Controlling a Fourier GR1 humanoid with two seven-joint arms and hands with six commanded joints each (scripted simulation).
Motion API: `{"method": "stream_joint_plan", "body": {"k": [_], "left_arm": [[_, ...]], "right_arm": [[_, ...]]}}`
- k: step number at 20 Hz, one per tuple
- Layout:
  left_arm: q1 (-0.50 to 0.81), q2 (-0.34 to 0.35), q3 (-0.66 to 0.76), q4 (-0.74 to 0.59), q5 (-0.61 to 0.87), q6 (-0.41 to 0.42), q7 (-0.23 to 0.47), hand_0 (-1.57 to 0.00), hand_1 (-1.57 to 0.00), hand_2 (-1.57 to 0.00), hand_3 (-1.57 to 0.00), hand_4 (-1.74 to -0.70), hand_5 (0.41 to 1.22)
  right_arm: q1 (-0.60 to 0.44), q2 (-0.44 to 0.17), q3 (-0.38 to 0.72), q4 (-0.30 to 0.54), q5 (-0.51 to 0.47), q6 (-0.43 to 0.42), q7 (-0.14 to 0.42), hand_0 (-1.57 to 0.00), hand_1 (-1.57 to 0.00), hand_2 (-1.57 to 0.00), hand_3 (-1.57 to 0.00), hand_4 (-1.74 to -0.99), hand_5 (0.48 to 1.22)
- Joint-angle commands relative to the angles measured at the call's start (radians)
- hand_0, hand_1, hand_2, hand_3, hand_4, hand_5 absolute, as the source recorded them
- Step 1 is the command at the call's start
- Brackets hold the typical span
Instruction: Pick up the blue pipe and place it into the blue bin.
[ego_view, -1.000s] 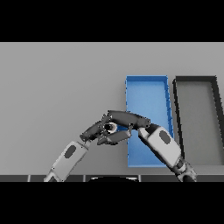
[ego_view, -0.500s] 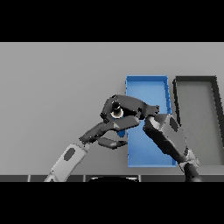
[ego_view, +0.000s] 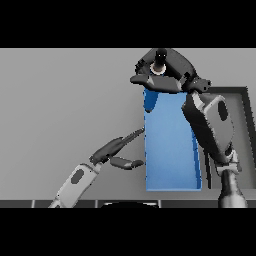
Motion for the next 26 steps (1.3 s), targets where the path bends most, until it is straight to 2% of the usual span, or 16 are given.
{"method": "stream_joint_plan", "body": {"k": [1,4,7,8,12,16,17,18,19,20,21,22,23,24,26], "left_arm": [[0.007,0.010,0.004,-0.012,0.004,-0.002,-0.009,0.00,0.00,0.00,0.00,-0.89,0.485],[-0.012,0.002,0.011,0.006,0.009,-0.005,0.007,0.00,0.00,0.00,0.00,-0.89,0.482],[-0.002,0.005,0.006,0.010,-0.003,-0.001,-0.007,0.00,0.00,0.00,0.00,-0.88,0.482],[0.001,0.009,0.010,0.003,0.004,-0.004,-0.012,0.00,0.00,0.00,0.00,-0.88,0.482],[-0.005,0.012,0.008,0.000,-0.004,-0.002,-0.011,0.00,0.00,0.00,0.00,-0.87,0.481],[0.002,0.004,0.005,0.009,-0.001,-0.002,-0.008,0.00,0.00,0.00,0.00,-0.88,0.479],[-0.007,0.001,0.008,0.005,-0.003,0.004,0.002,0.00,0.00,0.00,0.00,-0.88,0.477],[-0.001,0.011,0.010,0.000,0.001,-0.003,-0.006,0.00,0.00,0.00,0.00,-0.88,0.475],[0.011,0.006,-0.002,-0.003,-0.011,0.005,-0.016,0.00,0.00,0.00,0.00,-0.88,0.476],[0.010,0.004,-0.005,0.002,-0.014,0.002,-0.017,0.00,0.00,0.00,0.00,-0.88,0.479],[0.014,-0.003,-0.012,0.000,-0.019,0.008,-0.008,0.00,0.00,0.00,0.00,-0.88,0.481],[0.004,-0.003,-0.007,-0.007,-0.015,0.009,-0.001,0.00,0.00,0.00,0.00,-0.89,0.483],[0.005,0.007,-0.001,-0.005,-0.012,0.004,-0.009,0.00,0.00,0.00,0.00,-0.89,0.486],[0.015,0.007,-0.008,-0.013,-0.012,0.002,-0.008,0.00,0.00,0.00,0.00,-0.88,0.490],[-0.009,-0.002,-0.001,-0.004,-0.011,0.006,0.020,0.00,0.00,0.00,0.00,-0.88,0.495]], "right_arm": [[0.000,-0.014,-0.006,0.039,0.015,0.000,0.005,-1.57,-1.57,-1.57,-1.57,-1.498,1.221],[0.045,-0.041,-0.026,0.156,0.046,0.013,-0.004,-1.57,-1.57,-1.57,-1.57,-1.498,1.221],[0.140,-0.068,-0.025,0.232,0.101,0.007,-0.008,-1.57,-1.57,-1.57,-1.57,-1.499,1.221],[0.170,-0.071,-0.023,0.238,0.112,-0.003,-0.009,-1.57,-1.57,-1.57,-1.57,-1.499,1.221],[0.302,-0.082,0.008,0.236,0.157,-0.081,0.049,-1.57,-1.57,-1.57,-1.57,-1.499,1.221],[0.420,-0.100,0.043,0.201,0.185,-0.172,0.142,-1.57,-1.57,-1.57,-1.57,-1.499,1.221],[0.443,-0.112,0.060,0.198,0.191,-0.184,0.173,-1.57,-1.57,-1.57,-1.28,-1.547,1.221],[0.456,-0.123,0.077,0.209,0.198,-0.181,0.173,-1.57,-1.57,-1.57,-1.02,-1.586,1.221],[0.474,-0.147,0.119,0.217,0.176,-0.204,0.173,-1.57,-1.57,-1.57,-0.82,-1.617,1.221],[0.481,-0.172,0.162,0.220,0.153,-0.212,0.173,-1.57,-1.57,-1.57,-0.68,-1.642,1.221],[0.494,-0.191,0.208,0.227,0.137,-0.231,0.173,-1.57,-1.57,-1.57,-0.62,-1.662,1.221],[0.488,-0.219,0.265,0.247,0.097,-0.253,0.173,-1.57,-1.57,-1.57,-0.81,-1.617,1.199],[0.479,-0.255,0.328,0.268,0.043,-0.293,0.173,-1.57,-1.51,-1.45,-0.96,-1.573,1.188],[0.463,-0.280,0.389,0.297,-0.016,-0.321,0.173,-1.26,-1.21,-1.16,-0.77,-1.515,1.176],[0.426,-0.322,0.508,0.331,-0.153,-0.361,0.173,-0.80,-0.77,-0.74,-0.49,-1.385,1.114]]}}
